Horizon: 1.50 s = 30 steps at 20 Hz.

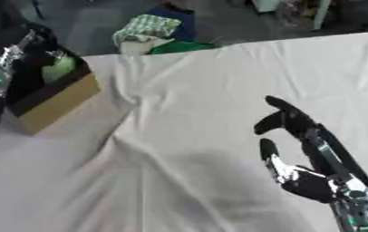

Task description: Pick up objects on the table and place them in the box.

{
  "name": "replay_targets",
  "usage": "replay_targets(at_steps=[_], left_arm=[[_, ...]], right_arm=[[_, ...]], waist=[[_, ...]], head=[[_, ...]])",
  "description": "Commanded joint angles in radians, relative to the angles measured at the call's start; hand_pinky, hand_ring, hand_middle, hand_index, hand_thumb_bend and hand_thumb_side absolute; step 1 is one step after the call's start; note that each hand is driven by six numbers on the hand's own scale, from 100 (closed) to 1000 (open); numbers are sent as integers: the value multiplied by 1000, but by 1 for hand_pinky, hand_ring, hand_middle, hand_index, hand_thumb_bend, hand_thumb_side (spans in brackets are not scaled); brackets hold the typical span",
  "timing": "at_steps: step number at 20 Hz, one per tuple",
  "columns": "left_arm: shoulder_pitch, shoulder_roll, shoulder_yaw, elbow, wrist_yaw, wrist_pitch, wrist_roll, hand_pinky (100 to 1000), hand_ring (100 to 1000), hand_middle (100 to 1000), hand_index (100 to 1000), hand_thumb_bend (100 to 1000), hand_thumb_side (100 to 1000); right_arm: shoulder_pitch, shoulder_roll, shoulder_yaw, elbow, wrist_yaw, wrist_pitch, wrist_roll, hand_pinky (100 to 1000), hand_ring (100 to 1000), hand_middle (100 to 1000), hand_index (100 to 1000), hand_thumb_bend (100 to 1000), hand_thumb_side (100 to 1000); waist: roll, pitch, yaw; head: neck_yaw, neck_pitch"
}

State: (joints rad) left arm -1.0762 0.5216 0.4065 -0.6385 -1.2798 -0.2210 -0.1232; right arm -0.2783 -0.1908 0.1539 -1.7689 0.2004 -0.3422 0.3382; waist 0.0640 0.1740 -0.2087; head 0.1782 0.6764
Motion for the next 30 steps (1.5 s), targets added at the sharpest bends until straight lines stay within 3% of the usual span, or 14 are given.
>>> replay_targets(at_steps=[1, 3, 4, 8, 9, 11, 12, 16, 20, 24, 30], left_arm=[[-25, 39, -9, -110, 60, -58, 0, 883, 812, 873, 934, 117, 586], [-14, 26, -23, -167, 95, -94, 2, 873, 794, 851, 921, 101, 583], [-5, 19, -29, -195, 112, -111, 11, 858, 771, 819, 903, 100, 535], [46, -35, -26, -308, 181, -180, 72, 838, 722, 756, 857, 100, 538], [75, -55, -31, -356, 247, -222, 78, 844, 722, 748, 854, 100, 555], [140, -75, -55, -462, 509, -289, 7, 839, 711, 736, 849, 100, 575], [170, -82, -64, -522, 657, -295, -49, 834, 703, 727, 845, 100, 581], [283, -100, -68, -747, 1088, -215, -227, 820, 678, 694, 831, 100, 595], [381, -113, -62, -886, 1324, -136, -289, 813, 666, 679, 816, 100, 607], [449, -142, -68, -979, 1439, -91, -311, 813, 665, 675, 813, 100, 620], [524, -196, -75, -1058, 1495, -45, -364, 814, 661, 669, 812, 100, 651]], right_arm=[[-9, -9, -6, -11, 0, -1, -1, 822, 664, 633, 1000, 100, 470], [-10, -9, -6, -11, 0, 0, -1, 822, 665, 633, 1000, 100, 469], [-10, -8, -6, -11, 0, 0, -1, 822, 664, 633, 1000, 100, 470], [-13, -6, -9, -13, 1, 0, -4, 822, 664, 632, 1000, 100, 470], [-14, -6, -9, -13, 1, 1, -4, 822, 664, 632, 1000, 100, 470], [-16, -4, -8, -14, 1, 0, -3, 822, 664, 633, 1000, 100, 470], [-18, -3, -9, -14, 0, 1, -3, 822, 664, 632, 1000, 100, 470], [-21, -2, -12, -15, 0, 3, -5, 822, 663, 632, 1000, 100, 470], [-22, -3, -13, -16, 2, 4, -6, 822, 663, 631, 1000, 100, 470], [-26, -2, -14, -17, 1, 3, -7, 822, 663, 632, 1000, 100, 470], [-30, -1, -14, -19, -2, 4, -7, 823, 663, 631, 1000, 100, 470]], waist=[[-2, -15, 3], [-2, -13, 3], [-2, -12, 3], [-3, -6, 1], [-3, -4, 1], [-2, -3, 0], [-2, -2, -1], [0, 4, -2], [3, 11, 1], [2, 13, 0], [-1, 20, 0]], head=[[2, -4], [3, -3], [3, -3], [5, -7], [6, -9], [8, -14], [7, -17], [7, -20], [2, -18], [5, -25], [8, -21]])
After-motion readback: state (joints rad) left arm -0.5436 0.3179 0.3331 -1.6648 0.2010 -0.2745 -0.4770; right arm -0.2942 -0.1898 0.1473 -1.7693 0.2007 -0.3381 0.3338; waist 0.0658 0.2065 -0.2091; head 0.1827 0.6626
